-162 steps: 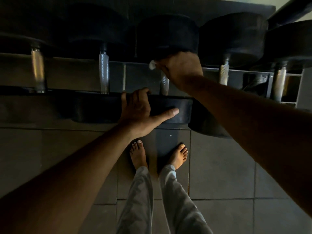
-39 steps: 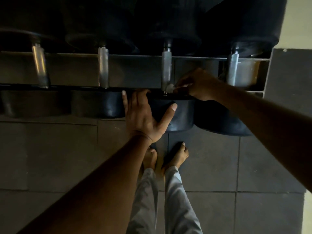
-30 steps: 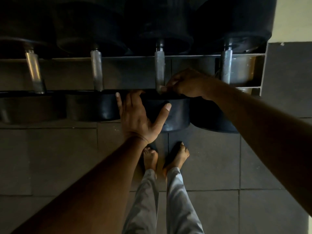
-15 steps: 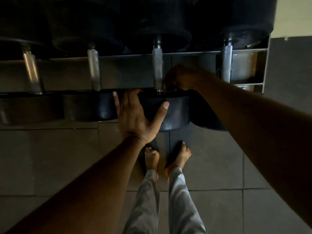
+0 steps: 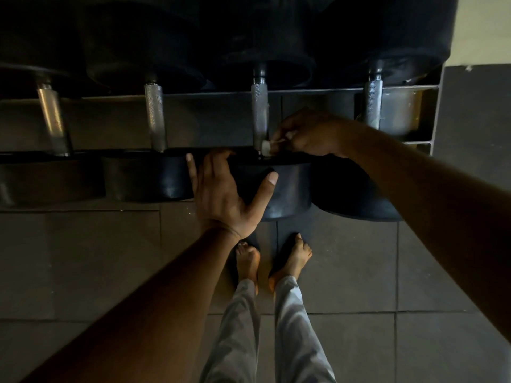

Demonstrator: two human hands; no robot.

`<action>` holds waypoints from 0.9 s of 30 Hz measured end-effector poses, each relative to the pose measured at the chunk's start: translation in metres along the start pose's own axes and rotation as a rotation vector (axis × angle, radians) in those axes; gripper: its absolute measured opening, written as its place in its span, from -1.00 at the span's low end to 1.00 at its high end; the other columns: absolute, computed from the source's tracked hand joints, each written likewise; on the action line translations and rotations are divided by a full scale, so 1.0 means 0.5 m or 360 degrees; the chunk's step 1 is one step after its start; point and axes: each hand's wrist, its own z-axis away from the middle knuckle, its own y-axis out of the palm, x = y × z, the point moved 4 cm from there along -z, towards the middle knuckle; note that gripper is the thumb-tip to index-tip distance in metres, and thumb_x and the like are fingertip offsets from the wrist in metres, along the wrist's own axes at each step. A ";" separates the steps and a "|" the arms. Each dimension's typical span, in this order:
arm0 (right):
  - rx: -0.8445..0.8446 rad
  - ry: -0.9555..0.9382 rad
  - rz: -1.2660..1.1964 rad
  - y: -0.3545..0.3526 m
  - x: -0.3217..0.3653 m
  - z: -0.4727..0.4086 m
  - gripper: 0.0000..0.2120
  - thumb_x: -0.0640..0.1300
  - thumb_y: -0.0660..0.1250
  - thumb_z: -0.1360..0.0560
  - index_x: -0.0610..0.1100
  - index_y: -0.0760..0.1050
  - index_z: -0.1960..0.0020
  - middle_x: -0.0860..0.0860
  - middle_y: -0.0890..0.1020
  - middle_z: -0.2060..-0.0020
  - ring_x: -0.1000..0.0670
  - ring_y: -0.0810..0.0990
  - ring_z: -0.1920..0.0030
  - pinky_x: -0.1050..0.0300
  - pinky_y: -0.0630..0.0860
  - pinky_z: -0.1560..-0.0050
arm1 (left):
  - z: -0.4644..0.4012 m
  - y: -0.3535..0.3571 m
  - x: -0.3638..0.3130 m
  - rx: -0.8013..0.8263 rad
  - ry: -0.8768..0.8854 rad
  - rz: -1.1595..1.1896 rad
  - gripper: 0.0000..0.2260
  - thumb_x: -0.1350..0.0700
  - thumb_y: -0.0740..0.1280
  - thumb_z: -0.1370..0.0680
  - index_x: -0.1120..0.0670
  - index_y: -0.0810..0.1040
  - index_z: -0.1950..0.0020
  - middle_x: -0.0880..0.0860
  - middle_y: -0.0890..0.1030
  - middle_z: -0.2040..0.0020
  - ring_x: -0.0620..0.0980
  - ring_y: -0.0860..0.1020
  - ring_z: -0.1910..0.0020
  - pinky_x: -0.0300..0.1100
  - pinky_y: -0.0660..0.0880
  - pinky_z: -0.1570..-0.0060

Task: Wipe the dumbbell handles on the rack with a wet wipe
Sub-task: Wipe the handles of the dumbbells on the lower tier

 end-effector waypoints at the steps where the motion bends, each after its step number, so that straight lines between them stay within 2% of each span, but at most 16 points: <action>1: -0.0106 -0.0109 -0.0116 -0.002 0.009 0.002 -0.81 0.04 0.54 -0.49 0.02 0.70 -0.07 0.12 0.71 0.03 0.13 0.65 -0.02 0.24 0.54 -0.04 | 0.000 0.000 0.001 0.0000 0.0003 0.0001 -0.26 -0.44 0.26 -0.54 0.20 0.51 -0.34 0.11 0.60 -0.27 0.13 0.51 -0.43 0.27 -0.04 -0.67; 3: -0.0309 -0.0256 -0.0239 -0.005 0.021 0.003 -0.78 0.08 0.58 -0.43 0.03 0.71 -0.03 0.17 0.71 0.08 0.21 0.66 -0.02 0.26 0.55 -0.13 | 0.001 0.001 0.001 0.0002 0.0008 0.0003 -0.27 -0.43 0.27 -0.54 0.20 0.51 -0.35 0.11 0.60 -0.28 0.14 0.51 -0.43 0.27 -0.04 -0.67; 5: -0.0409 -0.0329 -0.0055 -0.001 0.024 -0.001 -0.82 0.14 0.59 -0.41 0.13 0.70 0.04 0.25 0.69 0.12 0.25 0.63 0.00 0.28 0.54 -0.10 | 0.001 0.001 0.001 0.0005 0.0001 0.0001 -0.26 -0.43 0.26 -0.54 0.21 0.51 -0.34 0.12 0.60 -0.28 0.15 0.51 -0.43 0.26 -0.04 -0.67; 9: -0.0314 -0.0441 0.0263 0.008 0.030 -0.003 -0.90 0.14 0.53 -0.45 0.21 0.66 0.07 0.26 0.67 0.08 0.25 0.61 -0.01 0.13 0.57 -0.17 | 0.000 -0.001 0.000 -0.0024 0.0005 0.0016 -0.28 -0.41 0.28 -0.53 0.21 0.51 -0.32 0.12 0.61 -0.25 0.16 0.53 -0.40 0.21 -0.08 -0.69; 13: -0.0356 -0.0490 0.0448 0.010 0.042 -0.001 -0.78 0.28 0.45 -0.46 0.19 0.69 -0.01 0.24 0.69 0.04 0.22 0.62 -0.03 0.06 0.58 -0.16 | 0.000 -0.001 -0.002 -0.0028 0.0015 0.0006 -0.28 -0.42 0.26 -0.54 0.21 0.51 -0.31 0.12 0.62 -0.23 0.15 0.55 -0.37 0.25 -0.03 -0.67; 17: -0.0606 -0.0468 0.0417 0.006 0.044 -0.002 -0.69 0.40 0.40 -0.44 0.22 0.67 0.00 0.23 0.70 0.14 0.20 0.65 0.07 0.08 0.62 -0.05 | -0.001 0.000 -0.001 -0.0021 0.0021 0.0026 -0.28 -0.43 0.25 -0.54 0.20 0.52 -0.32 0.10 0.61 -0.24 0.14 0.54 -0.39 0.27 -0.02 -0.66; 22: -0.1039 -0.0474 0.0507 -0.019 0.069 -0.011 -0.68 0.33 0.36 -0.54 0.12 0.67 -0.06 0.15 0.68 0.18 0.12 0.64 0.15 0.22 0.49 0.19 | 0.001 0.002 -0.002 -0.0014 0.0010 0.0035 -0.28 -0.44 0.24 -0.54 0.18 0.52 -0.30 0.09 0.60 -0.24 0.13 0.54 -0.38 0.26 -0.03 -0.67; 27: -0.1392 -0.0424 0.0571 -0.038 0.088 -0.031 -0.66 0.30 0.29 -0.57 0.11 0.68 -0.10 0.08 0.72 0.16 0.02 0.68 0.16 0.12 0.56 0.19 | 0.000 0.001 0.000 -0.0033 0.0008 0.0042 -0.30 -0.43 0.26 -0.53 0.17 0.54 -0.29 0.09 0.59 -0.25 0.12 0.53 -0.40 0.24 -0.04 -0.67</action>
